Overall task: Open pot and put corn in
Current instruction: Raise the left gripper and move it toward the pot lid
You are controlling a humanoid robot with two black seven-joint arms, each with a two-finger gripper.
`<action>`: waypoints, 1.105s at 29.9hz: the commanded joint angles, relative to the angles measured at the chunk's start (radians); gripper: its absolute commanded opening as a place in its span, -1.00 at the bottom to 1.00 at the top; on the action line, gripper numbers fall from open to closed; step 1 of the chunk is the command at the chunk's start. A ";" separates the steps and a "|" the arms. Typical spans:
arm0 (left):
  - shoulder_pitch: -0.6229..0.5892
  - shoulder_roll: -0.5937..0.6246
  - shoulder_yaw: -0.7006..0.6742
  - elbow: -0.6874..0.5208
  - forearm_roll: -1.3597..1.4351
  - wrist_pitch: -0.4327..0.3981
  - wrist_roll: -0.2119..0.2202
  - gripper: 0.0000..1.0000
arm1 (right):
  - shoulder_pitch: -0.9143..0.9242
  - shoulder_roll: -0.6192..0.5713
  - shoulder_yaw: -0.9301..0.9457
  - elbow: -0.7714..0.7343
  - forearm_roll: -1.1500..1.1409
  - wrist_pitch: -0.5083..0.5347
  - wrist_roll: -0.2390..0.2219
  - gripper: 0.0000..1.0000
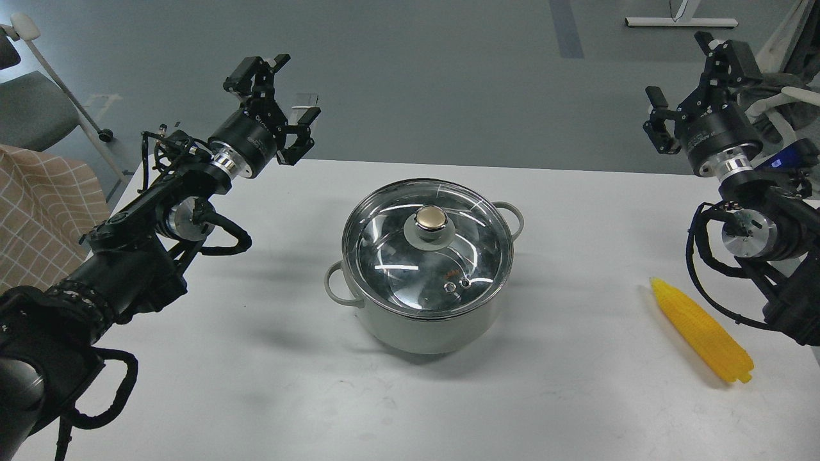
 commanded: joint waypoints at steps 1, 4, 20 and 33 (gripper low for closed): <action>0.000 0.003 -0.023 -0.036 -0.001 0.000 -0.001 0.96 | -0.001 -0.004 0.001 0.007 0.001 -0.001 0.000 1.00; 0.002 -0.002 -0.027 -0.054 0.000 0.000 -0.003 0.96 | -0.001 -0.004 0.001 0.013 0.001 -0.015 0.000 1.00; 0.003 0.011 -0.028 -0.122 -0.003 0.000 0.003 0.96 | -0.002 -0.115 -0.010 0.133 -0.002 -0.036 0.000 1.00; 0.003 0.028 -0.034 -0.148 -0.007 0.000 0.000 0.96 | -0.001 -0.079 -0.030 0.134 -0.005 -0.044 0.000 1.00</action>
